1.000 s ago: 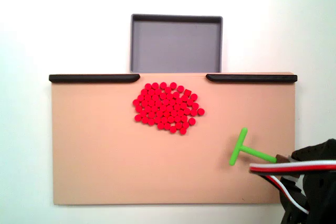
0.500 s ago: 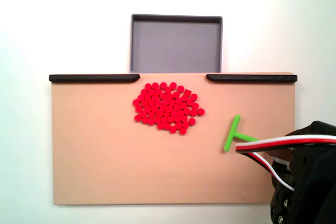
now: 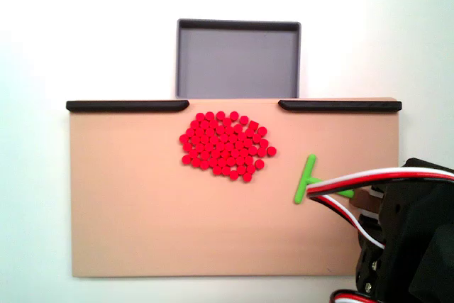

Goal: Gather the right side granules

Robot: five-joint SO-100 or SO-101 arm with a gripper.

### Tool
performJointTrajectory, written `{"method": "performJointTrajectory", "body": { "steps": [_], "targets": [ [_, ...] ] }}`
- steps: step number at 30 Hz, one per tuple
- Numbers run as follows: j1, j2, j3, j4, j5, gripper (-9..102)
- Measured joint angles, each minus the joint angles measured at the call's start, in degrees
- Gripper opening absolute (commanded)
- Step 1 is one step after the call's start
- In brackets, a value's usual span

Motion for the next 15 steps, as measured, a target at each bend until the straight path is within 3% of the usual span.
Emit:
{"method": "performJointTrajectory", "body": {
  "steps": [15],
  "targets": [
    [-1.32,-0.79,-2.37,0.00,0.00,0]
  ]
}}
